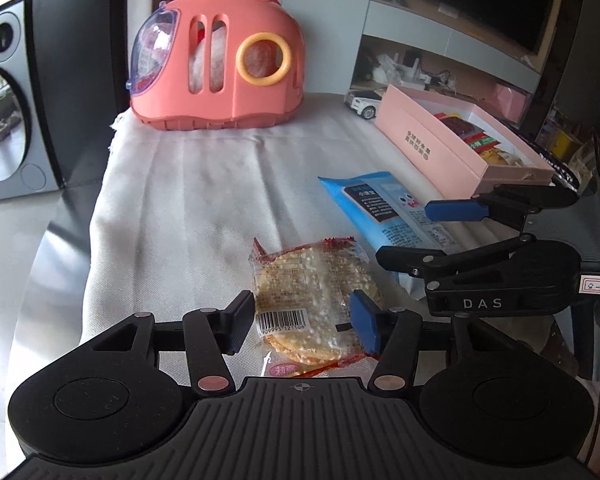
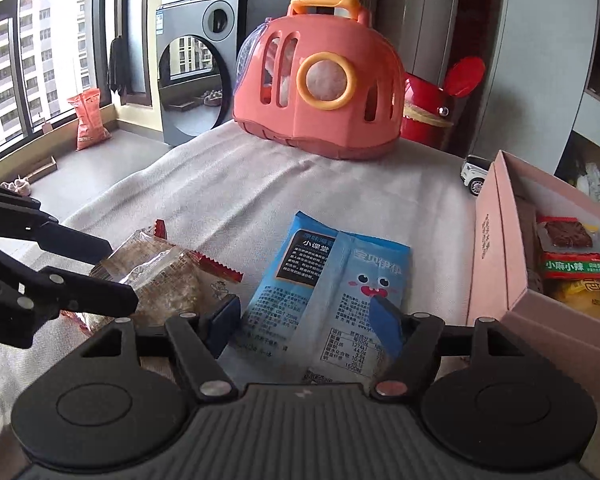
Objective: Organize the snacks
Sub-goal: 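Grasp the round cracker packet with the left tool while the right tool grasps the blue bread packet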
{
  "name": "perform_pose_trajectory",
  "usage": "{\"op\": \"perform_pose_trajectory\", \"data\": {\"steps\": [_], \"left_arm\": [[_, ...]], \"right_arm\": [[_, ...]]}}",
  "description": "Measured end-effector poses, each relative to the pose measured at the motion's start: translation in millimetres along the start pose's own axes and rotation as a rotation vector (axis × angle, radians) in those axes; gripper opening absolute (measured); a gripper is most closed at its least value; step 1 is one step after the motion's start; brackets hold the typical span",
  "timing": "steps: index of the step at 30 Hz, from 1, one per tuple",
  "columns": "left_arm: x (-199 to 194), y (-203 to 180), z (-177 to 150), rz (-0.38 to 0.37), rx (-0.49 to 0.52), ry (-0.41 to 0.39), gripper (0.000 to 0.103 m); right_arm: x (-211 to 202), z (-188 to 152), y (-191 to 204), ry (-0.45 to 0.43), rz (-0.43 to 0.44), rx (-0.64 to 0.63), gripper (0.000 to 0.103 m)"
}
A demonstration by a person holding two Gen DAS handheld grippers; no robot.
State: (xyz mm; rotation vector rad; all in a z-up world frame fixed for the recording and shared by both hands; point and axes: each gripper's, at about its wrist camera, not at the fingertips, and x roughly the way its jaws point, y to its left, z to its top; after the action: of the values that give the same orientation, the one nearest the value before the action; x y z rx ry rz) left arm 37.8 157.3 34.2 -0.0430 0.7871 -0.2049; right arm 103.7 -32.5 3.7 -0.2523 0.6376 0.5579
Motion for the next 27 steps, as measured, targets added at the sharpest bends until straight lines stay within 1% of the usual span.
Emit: {"op": "perform_pose_trajectory", "data": {"steps": [1,2,3,4,7,9,12,15,17,19,20,24,27], "left_arm": [[2.5,-3.4,0.5,0.011,0.014,0.001,0.063],[4.6,-6.7,1.4,0.016,0.026,0.0,0.065],[6.4,-9.8,2.6,0.02,0.035,-0.001,0.065],[7.7,-11.6,3.7,0.02,0.041,-0.003,0.066],[14.2,-14.2,4.9,0.025,0.051,-0.002,0.074],[16.3,-13.9,4.9,0.019,0.047,-0.011,0.075],[17.3,-14.6,6.0,0.019,0.037,-0.003,0.075],[20.4,-16.8,5.5,0.01,0.044,0.015,0.082],[25.3,-20.6,3.3,0.017,0.073,0.038,0.085],[25.2,-23.0,2.6,0.025,0.092,0.033,0.085],[24.2,-22.5,2.7,0.022,0.094,0.029,0.083],[13.0,-15.7,1.4,0.026,0.072,-0.007,0.081],[1.3,-7.3,-1.8,0.015,0.036,-0.027,0.08]], "right_arm": [[-1.2,-1.9,-2.2,-0.005,-0.003,0.006,0.073],[-2.7,-3.8,-4.1,-0.007,-0.01,0.009,0.075],[-1.8,-5.4,-5.8,0.011,-0.023,0.017,0.08],[-0.3,-7.3,-9.2,0.031,-0.017,0.043,0.084],[-3.4,-14.7,-21.9,0.022,0.009,0.115,0.085],[-5.3,-16.9,-26.8,0.019,0.017,0.135,0.085],[-6.4,-19.4,-29.2,0.013,0.027,0.139,0.085],[-4.3,-19.5,-28.7,0.017,0.028,0.134,0.087],[-3.6,-19.6,-26.2,0.019,0.022,0.122,0.088],[-3.0,-18.9,-25.0,0.023,0.02,0.116,0.089],[-2.6,-19.1,-25.9,0.026,0.023,0.121,0.09],[-3.0,-20.4,-30.1,0.028,0.053,0.134,0.092],[-3.4,-20.3,-29.4,0.037,0.064,0.115,0.094]]}}
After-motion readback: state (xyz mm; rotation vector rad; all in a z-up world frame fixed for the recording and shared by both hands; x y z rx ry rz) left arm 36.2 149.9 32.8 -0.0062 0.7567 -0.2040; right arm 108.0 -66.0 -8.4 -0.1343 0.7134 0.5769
